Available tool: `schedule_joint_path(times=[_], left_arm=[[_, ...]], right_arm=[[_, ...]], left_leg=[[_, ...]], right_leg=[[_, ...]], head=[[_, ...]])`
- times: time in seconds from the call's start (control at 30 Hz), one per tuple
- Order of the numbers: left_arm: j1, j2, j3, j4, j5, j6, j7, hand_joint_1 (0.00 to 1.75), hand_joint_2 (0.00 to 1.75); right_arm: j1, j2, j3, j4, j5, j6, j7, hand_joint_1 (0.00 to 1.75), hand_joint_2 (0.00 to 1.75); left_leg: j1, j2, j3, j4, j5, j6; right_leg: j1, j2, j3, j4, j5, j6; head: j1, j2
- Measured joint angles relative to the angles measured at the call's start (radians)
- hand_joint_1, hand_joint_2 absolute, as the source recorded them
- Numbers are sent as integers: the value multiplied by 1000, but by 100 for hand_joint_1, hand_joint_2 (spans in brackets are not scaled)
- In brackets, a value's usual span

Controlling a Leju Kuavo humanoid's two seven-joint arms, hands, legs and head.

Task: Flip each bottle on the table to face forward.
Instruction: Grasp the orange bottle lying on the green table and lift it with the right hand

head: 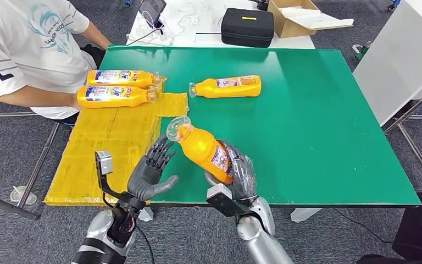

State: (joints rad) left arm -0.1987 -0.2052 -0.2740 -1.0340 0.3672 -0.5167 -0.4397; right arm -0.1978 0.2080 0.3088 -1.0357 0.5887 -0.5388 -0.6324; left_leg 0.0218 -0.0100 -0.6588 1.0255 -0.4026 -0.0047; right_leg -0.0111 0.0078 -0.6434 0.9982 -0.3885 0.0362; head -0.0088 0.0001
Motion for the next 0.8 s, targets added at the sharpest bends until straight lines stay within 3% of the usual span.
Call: schedule_joint_path(times=[0.3, 0.8], left_arm=[[-22, 9, -56, 22, -1, -8, -6, 0, 175], [-32, 19, -62, 46, 0, 3, -13, 0, 175]], right_arm=[[-54, 70, 94, 141, 1, 10, -6, 175, 175], [-95, 114, 153, 270, -16, 38, 12, 175, 175]], left_leg=[[0, 0, 0, 0, 0, 0], [0, 0, 0, 0, 0, 0]], right_leg=[[0, 0, 0, 0, 0, 0], [0, 0, 0, 0, 0, 0]], head=[[0, 0], [0, 0]])
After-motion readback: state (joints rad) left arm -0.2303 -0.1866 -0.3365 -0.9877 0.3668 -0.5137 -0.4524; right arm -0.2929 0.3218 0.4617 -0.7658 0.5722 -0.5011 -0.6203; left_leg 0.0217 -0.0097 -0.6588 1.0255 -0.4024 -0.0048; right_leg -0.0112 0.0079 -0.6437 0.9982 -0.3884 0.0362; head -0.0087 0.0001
